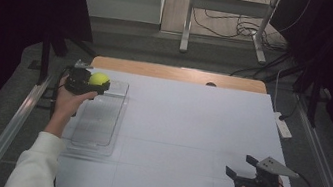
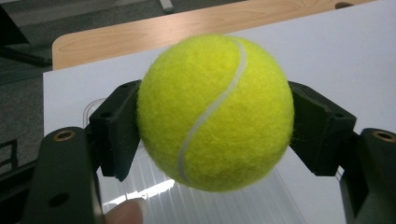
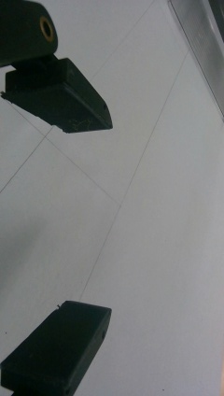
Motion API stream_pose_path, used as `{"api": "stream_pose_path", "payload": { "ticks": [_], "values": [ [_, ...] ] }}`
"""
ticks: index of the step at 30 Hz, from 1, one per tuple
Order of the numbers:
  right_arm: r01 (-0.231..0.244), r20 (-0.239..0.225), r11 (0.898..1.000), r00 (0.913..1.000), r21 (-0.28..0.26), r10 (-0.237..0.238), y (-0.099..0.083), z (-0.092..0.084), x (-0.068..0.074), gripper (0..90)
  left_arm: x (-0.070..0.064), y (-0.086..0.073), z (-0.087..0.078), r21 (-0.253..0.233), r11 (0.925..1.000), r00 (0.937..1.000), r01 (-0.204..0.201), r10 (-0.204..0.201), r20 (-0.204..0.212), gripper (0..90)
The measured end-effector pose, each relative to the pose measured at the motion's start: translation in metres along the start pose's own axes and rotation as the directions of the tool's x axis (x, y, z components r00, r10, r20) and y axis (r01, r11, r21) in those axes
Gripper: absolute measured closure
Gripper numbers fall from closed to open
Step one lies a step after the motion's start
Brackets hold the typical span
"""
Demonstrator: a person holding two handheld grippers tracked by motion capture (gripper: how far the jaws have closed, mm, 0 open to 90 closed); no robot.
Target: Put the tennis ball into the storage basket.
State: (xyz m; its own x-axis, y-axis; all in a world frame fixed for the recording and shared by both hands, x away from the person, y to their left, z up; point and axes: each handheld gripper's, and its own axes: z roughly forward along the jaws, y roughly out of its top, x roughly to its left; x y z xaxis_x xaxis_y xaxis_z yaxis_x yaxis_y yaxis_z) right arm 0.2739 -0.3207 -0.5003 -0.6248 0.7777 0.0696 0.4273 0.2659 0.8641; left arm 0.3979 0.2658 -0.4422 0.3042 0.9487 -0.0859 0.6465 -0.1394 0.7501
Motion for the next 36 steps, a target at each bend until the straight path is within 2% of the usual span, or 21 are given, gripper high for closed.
{"api": "stream_pose_path", "payload": {
  "ticks": [8,22,26,36],
  "values": [
    [0.0,0.001,1.0,1.0,0.002,0.0,0.0,0.0,0.0,9.4,0.003,-0.002,0.009,0.05,0.9987,0.9996,-0.009,0.01,-0.025,26.7],
    [0.004,0.003,1.0,1.0,0.0,-0.004,0.0,0.0,0.001,9.4,0.006,-0.003,0.02,0.098,0.9951,0.9984,-0.003,0.009,-0.056,26.7],
    [0.005,0.003,1.0,1.0,-0.001,-0.005,0.0,0.0,0.0,9.4,0.005,-0.004,0.024,0.12,0.9926,0.9977,-0.014,0.022,-0.064,26.7],
    [0.003,0.003,1.0,1.0,0.001,-0.003,0.0,0.0,0.0,9.4,0.004,-0.004,0.031,0.15,0.9885,0.9973,-0.02,0.03,-0.067,26.7]
  ]
}}
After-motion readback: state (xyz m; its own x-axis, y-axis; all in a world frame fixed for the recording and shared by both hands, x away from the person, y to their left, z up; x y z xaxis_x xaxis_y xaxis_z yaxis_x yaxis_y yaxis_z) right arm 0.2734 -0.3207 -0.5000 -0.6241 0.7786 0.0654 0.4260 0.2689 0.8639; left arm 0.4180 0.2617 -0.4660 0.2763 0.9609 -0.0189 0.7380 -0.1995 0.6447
